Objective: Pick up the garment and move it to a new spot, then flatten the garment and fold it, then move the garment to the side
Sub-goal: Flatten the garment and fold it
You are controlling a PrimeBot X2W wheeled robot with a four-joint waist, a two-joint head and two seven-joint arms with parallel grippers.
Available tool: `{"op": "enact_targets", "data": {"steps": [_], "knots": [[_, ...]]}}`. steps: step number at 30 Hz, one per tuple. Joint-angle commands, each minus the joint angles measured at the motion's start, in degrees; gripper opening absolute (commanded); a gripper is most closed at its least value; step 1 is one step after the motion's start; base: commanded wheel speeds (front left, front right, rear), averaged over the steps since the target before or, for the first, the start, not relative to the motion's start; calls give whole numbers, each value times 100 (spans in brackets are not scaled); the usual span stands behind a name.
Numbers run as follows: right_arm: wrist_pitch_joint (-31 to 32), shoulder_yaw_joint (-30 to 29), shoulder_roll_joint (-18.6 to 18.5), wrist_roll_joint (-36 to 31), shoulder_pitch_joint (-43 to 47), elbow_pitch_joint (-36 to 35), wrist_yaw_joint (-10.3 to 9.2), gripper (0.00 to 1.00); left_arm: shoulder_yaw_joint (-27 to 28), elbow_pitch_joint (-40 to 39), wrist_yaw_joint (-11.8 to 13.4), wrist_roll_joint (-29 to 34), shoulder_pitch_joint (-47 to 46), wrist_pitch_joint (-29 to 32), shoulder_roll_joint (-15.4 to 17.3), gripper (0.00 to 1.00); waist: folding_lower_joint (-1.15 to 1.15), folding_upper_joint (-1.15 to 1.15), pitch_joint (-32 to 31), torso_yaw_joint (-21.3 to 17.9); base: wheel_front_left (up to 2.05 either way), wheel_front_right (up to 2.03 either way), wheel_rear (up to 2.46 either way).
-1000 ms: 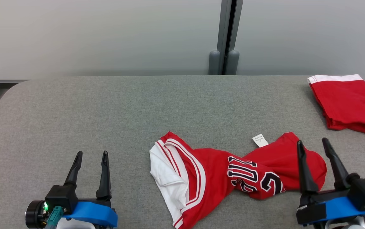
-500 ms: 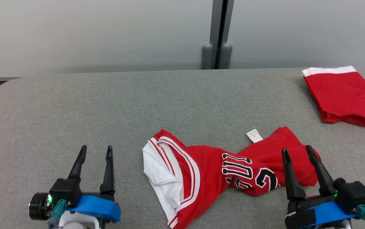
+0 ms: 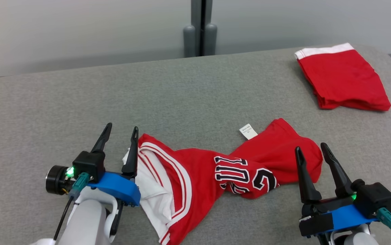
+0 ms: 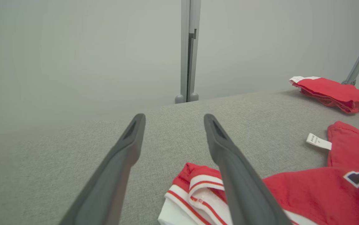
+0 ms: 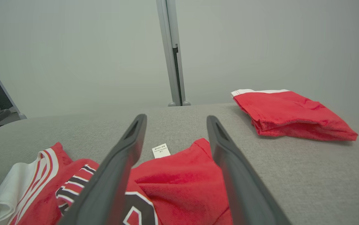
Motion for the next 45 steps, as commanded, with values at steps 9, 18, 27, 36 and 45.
{"op": "enact_targets", "data": {"steps": [9,18,27,36,45], "knots": [[-44,9,1,112,-192,87,3,100,-706,1062,-25,-375,-550,-28,243,100,-1,0,328,-393,0,0,0],[-48,35,3,134,-265,64,3,100,-947,2014,-26,-610,-749,3,289,100,-1,0,395,-545,0,0,0],[-49,28,2,148,-225,69,3,100,-1583,2386,-26,-1105,-938,-6,191,0,-1,0,350,-582,0,0,0],[-45,38,2,166,-76,89,3,100,-1334,1524,-24,-1326,-995,-25,331,0,-1,0,54,-350,0,0,0],[-46,-54,1,172,164,158,3,100,-771,-398,122,-1126,14,-27,466,0,-1,0,-442,150,0,0,0]]}}
